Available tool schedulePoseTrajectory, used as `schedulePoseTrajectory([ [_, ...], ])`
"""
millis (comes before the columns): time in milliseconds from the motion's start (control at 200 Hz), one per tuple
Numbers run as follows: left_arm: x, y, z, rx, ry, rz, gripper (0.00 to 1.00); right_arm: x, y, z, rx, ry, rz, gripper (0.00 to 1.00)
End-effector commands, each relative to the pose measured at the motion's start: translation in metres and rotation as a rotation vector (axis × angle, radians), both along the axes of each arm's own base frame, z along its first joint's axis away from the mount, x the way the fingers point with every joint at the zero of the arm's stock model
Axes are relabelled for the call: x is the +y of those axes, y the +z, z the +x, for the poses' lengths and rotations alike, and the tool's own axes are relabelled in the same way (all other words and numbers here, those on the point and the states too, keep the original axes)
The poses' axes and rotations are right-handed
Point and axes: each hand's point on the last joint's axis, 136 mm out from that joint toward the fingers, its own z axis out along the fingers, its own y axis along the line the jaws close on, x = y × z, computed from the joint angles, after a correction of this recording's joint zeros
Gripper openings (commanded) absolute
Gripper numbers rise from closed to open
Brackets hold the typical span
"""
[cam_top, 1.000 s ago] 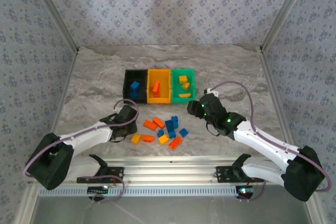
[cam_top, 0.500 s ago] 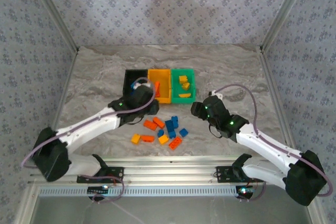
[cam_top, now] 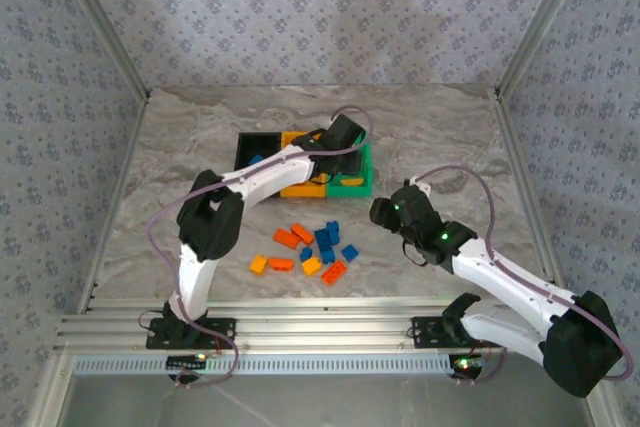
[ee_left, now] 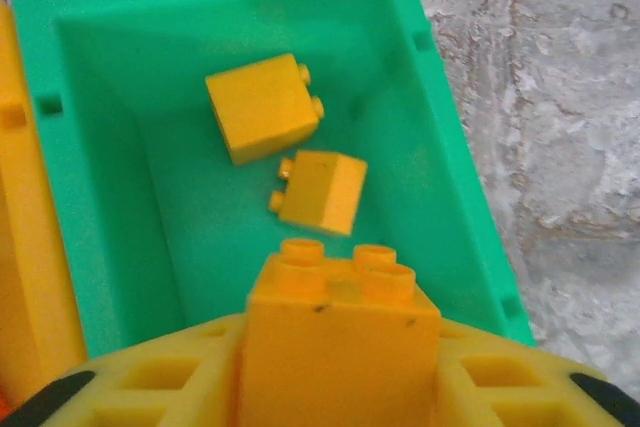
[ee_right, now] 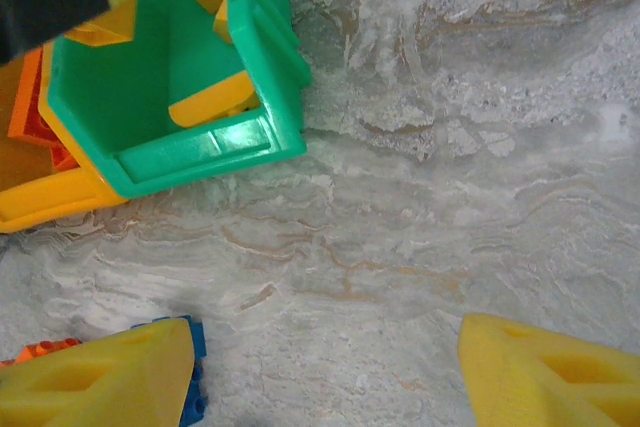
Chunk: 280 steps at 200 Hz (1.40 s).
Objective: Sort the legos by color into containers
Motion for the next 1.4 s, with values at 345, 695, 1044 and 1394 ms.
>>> schedulePoseTrajectory([
  [345, 0.017, 0.080, -0.052, -0.067, -0.063, -0.130, 0.85, 0.004, 0.001, -0.003, 0.017, 0.020, 0.046, 0.75],
  [695, 0.142, 0.041, -0.173, 0.021, 0.066, -0.117, 0.89, 0.016, -0.002, -0.002, 0.020, 0.061, 0.070, 0.75],
  [1044, 0.222, -0.040, -0.253, 0.223, 0.196, -0.051, 0.89, 0.018, -0.006, 0.001, 0.023, 0.059, 0.066, 0.75],
  [1394, 0.238, -0.070, -0.264, 0.275, 0.251, 0.002, 0.75, 0.016, -0.008, 0.001, 0.024, 0.049, 0.057, 0.75],
])
